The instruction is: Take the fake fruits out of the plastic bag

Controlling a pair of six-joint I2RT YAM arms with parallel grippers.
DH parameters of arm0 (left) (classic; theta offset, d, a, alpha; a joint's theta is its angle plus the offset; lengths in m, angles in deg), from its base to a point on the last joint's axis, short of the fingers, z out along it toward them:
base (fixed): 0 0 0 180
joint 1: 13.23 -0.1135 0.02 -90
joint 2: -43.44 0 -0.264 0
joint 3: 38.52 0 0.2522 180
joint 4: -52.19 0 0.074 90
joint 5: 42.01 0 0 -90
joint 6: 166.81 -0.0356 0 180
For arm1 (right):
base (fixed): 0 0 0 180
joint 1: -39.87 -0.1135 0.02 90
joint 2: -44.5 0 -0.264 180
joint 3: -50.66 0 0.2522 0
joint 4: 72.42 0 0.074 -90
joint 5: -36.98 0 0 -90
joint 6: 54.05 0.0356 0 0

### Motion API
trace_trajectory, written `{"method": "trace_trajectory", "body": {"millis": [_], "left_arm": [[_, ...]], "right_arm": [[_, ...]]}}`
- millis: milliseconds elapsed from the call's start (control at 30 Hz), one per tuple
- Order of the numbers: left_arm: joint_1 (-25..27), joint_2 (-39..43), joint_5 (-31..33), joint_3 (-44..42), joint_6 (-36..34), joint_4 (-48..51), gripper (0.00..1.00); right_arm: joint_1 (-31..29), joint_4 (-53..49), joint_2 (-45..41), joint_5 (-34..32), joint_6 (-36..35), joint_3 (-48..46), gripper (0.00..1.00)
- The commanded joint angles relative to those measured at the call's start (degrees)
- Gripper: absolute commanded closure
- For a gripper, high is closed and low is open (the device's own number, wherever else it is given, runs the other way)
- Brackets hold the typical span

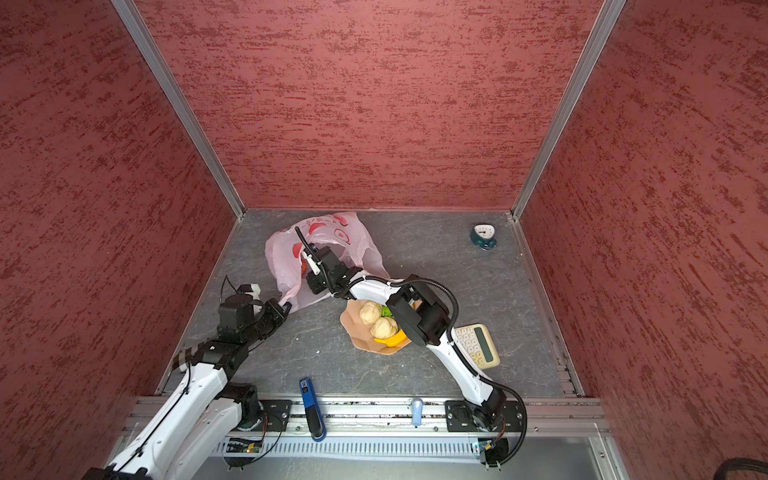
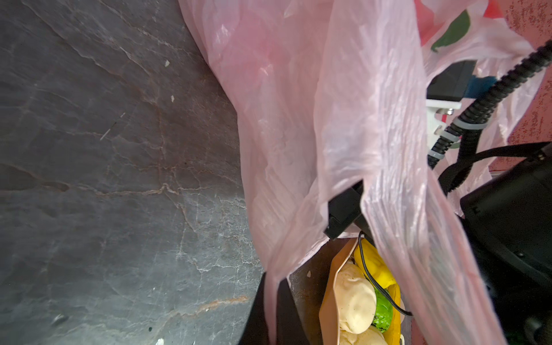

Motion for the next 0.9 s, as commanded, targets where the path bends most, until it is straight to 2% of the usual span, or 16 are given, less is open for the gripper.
{"method": "trace_trajectory", "body": {"millis": [0, 133, 433, 600, 867], "left_arm": [[-0.6, 0.9, -1.6, -0.3, -1.5, 1.7, 0.93], [-0.7, 1.4, -2.1, -0.4, -1.5, 3.1, 0.93], [-1.2, 8.0, -2.4, 1.1, -1.6, 11.2, 0.93], [-1.4, 10.2, -3.0, 0.6, -1.5, 14.1, 0.93], [-1.8, 12.0, -3.8, 0.6, -2.2, 17.3, 0.93]], "right_arm": [[-0.3, 5.0, 1.0, 2.3, 0.9, 1.0, 0.7], [-0.5, 6.8, 1.1, 3.4, 1.2, 1.1, 0.65], [-0.6, 10.2, 2.5, 5.1, 1.3, 1.5, 0.43], [-0.6, 11.0, 4.1, 8.0, 1.3, 3.3, 0.33], [-0.6, 12.5, 5.2, 12.7, 1.8, 4.2, 0.26]]}}
